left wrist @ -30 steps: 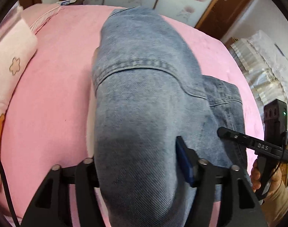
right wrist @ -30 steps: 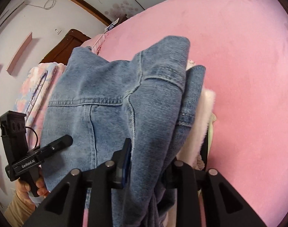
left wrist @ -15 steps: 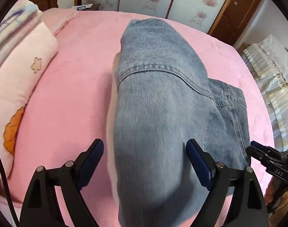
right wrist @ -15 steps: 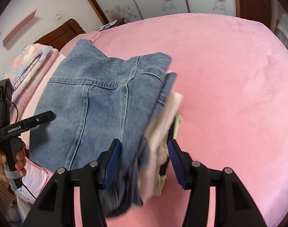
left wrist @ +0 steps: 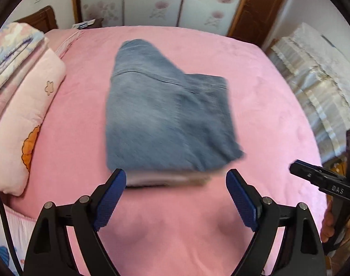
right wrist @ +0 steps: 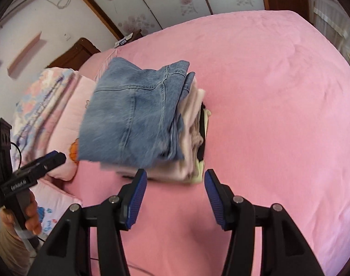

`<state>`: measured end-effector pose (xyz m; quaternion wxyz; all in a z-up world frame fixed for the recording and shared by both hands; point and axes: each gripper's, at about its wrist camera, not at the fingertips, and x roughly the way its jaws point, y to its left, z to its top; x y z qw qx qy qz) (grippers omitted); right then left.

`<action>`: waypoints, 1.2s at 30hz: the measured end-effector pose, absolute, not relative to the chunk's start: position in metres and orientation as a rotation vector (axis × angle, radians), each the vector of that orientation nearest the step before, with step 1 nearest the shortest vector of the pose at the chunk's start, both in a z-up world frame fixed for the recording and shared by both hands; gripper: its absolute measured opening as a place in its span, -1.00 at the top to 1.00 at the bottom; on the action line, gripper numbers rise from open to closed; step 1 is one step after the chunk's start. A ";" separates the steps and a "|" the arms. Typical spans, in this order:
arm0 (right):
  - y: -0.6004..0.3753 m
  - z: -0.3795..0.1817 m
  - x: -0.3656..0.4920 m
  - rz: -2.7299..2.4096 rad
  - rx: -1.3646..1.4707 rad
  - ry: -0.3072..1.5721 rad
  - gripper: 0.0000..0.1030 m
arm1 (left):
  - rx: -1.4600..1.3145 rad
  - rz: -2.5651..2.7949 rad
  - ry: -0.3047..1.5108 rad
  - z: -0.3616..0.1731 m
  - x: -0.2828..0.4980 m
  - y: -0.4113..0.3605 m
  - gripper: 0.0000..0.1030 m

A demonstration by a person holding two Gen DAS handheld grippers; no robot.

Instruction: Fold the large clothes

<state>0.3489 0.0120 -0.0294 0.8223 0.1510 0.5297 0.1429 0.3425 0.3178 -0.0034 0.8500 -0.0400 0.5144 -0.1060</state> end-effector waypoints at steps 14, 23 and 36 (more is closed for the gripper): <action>-0.049 0.059 0.207 0.376 0.305 1.071 -0.02 | -0.145 -0.221 1.086 0.073 0.181 0.224 -0.71; -0.102 0.058 0.125 0.317 0.219 1.060 -0.02 | -0.148 -0.148 1.042 0.071 0.082 0.165 -0.71; -0.153 0.021 0.033 0.164 0.188 1.051 -0.02 | -0.065 -0.042 1.045 0.027 -0.006 0.095 -0.71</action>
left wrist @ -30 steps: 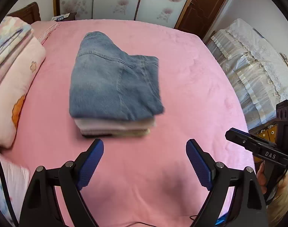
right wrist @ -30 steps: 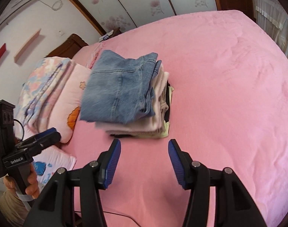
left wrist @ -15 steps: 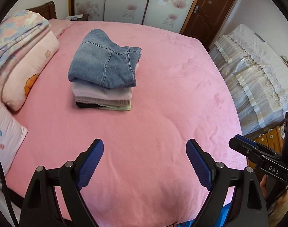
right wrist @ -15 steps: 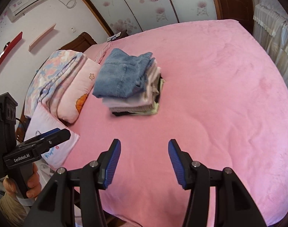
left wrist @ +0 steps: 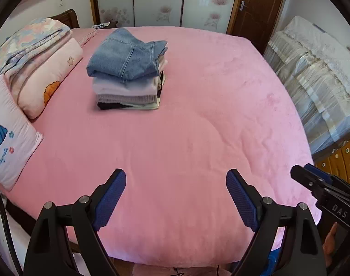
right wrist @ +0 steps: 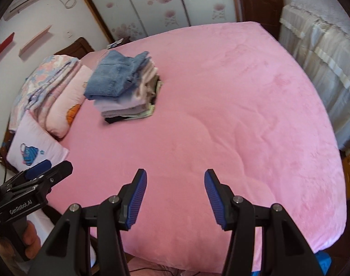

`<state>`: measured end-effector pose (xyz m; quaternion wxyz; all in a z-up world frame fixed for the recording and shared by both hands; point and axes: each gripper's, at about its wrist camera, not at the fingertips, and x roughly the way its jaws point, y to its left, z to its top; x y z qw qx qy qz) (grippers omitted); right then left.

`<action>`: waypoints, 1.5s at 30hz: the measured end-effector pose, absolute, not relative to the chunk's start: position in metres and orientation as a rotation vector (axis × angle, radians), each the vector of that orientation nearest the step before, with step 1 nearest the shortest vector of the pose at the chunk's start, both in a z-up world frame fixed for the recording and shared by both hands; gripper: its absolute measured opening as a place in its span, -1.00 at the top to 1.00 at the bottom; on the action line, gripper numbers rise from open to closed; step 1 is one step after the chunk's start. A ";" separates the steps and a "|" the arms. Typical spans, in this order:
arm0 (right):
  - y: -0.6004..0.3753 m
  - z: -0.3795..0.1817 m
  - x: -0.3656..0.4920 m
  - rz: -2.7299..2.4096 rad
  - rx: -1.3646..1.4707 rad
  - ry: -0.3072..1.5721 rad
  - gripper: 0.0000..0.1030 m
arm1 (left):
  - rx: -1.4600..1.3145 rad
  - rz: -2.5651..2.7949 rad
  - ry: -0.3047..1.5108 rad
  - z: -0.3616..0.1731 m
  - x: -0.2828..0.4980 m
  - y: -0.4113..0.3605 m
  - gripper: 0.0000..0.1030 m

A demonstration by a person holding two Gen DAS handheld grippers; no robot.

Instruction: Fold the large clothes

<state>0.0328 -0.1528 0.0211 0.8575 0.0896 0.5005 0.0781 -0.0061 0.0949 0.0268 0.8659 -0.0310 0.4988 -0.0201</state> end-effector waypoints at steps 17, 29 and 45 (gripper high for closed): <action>-0.165 0.002 -0.012 0.105 0.092 1.089 -0.04 | -0.067 0.006 1.099 0.004 -0.046 0.049 -0.71; -0.163 -0.001 -0.013 0.115 0.076 1.102 -0.04 | -0.018 -0.021 1.118 0.002 -0.046 0.033 -0.71; -0.166 0.009 -0.019 0.092 0.079 1.082 -0.04 | -0.020 -0.037 1.116 0.006 -0.049 0.027 -0.71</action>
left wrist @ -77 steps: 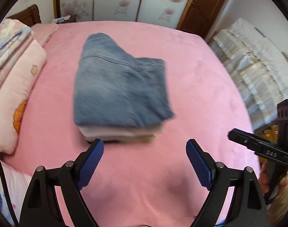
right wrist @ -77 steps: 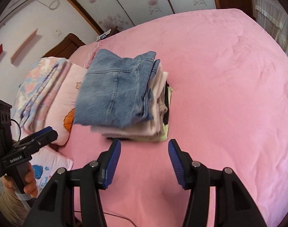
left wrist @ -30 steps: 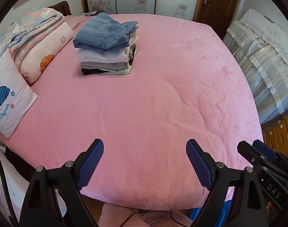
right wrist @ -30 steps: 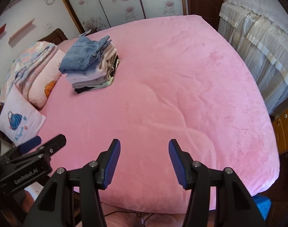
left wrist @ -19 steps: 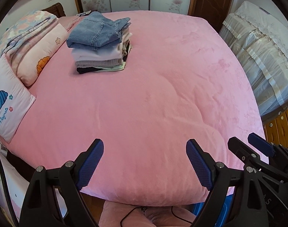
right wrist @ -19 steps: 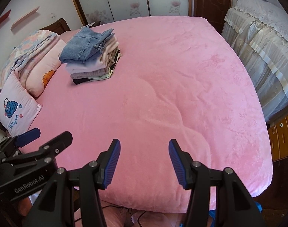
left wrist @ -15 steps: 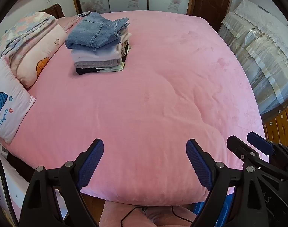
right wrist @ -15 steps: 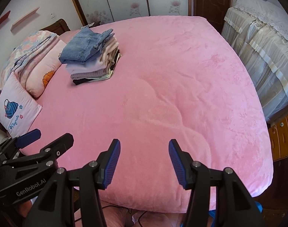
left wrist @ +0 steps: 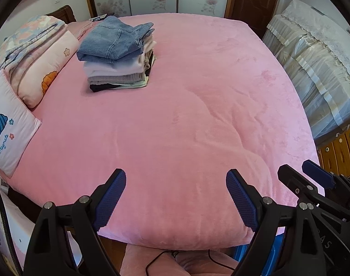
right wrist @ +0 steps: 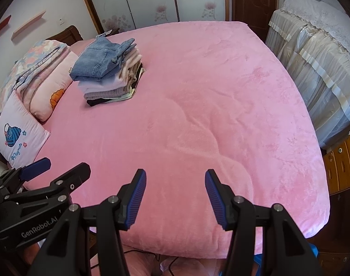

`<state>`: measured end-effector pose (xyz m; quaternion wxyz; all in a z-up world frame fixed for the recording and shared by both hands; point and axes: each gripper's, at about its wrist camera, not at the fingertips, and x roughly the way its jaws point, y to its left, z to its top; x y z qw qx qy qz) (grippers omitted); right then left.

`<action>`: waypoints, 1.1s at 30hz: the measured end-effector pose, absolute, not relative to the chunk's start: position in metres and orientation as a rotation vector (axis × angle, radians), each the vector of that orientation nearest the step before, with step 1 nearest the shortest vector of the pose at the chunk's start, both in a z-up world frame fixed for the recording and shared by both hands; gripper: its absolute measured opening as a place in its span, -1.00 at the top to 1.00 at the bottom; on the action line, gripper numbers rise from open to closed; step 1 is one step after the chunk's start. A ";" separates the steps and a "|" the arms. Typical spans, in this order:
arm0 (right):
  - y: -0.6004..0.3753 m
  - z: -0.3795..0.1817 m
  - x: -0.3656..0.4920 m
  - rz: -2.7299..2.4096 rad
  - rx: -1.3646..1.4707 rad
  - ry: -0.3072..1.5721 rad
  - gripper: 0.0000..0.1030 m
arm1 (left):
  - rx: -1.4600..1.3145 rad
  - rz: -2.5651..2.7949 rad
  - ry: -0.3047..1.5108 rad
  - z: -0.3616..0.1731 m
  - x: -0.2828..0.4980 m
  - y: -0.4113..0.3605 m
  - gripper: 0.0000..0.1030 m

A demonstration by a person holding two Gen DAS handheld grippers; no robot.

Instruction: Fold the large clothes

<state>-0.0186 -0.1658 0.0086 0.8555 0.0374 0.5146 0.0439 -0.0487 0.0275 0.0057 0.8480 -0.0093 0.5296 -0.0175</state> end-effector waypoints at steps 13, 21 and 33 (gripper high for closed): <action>-0.168 0.013 -0.020 0.081 0.073 1.084 -0.04 | -0.021 -0.042 1.129 0.005 -0.047 0.025 -0.71; -0.167 0.014 -0.021 0.080 0.062 1.084 -0.04 | -0.026 -0.041 1.140 0.003 -0.047 0.026 -0.71; -0.167 0.015 -0.021 0.079 0.065 1.085 -0.04 | -0.028 -0.042 1.144 0.004 -0.049 0.025 -0.71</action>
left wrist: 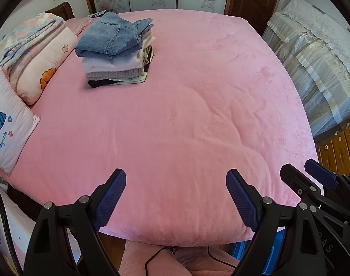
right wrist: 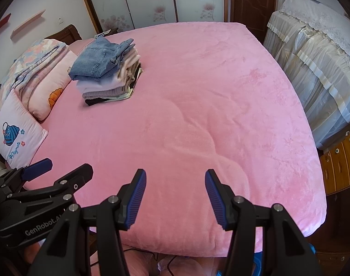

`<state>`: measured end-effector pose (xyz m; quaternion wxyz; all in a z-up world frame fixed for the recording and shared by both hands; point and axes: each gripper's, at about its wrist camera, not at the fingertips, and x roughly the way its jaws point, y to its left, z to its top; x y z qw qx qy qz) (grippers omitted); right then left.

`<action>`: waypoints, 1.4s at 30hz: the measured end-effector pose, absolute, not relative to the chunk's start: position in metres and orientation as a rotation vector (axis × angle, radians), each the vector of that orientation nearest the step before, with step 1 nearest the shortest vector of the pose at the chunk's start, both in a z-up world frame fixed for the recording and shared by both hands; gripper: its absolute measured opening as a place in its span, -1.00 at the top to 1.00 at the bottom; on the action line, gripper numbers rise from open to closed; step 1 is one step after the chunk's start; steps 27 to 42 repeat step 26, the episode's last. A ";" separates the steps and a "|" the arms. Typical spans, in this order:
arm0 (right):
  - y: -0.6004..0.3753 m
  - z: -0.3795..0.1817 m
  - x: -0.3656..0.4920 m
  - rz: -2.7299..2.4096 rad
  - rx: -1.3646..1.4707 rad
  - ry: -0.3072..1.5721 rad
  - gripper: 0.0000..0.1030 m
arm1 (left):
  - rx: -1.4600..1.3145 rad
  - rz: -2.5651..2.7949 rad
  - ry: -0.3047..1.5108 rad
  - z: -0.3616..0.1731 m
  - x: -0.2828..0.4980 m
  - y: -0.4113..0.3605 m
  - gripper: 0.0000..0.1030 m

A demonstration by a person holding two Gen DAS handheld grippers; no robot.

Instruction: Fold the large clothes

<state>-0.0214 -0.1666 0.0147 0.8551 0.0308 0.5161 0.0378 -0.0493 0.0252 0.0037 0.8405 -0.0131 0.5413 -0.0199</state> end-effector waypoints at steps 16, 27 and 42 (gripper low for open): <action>-0.171 0.012 -0.025 0.084 0.068 1.088 -0.04 | -0.030 -0.047 1.158 0.001 -0.051 0.023 -0.71; -0.169 0.009 -0.028 0.084 0.078 1.095 -0.04 | -0.027 -0.052 1.167 -0.001 -0.053 0.024 -0.71; -0.169 0.009 -0.028 0.084 0.078 1.095 -0.04 | -0.027 -0.052 1.167 -0.001 -0.053 0.024 -0.71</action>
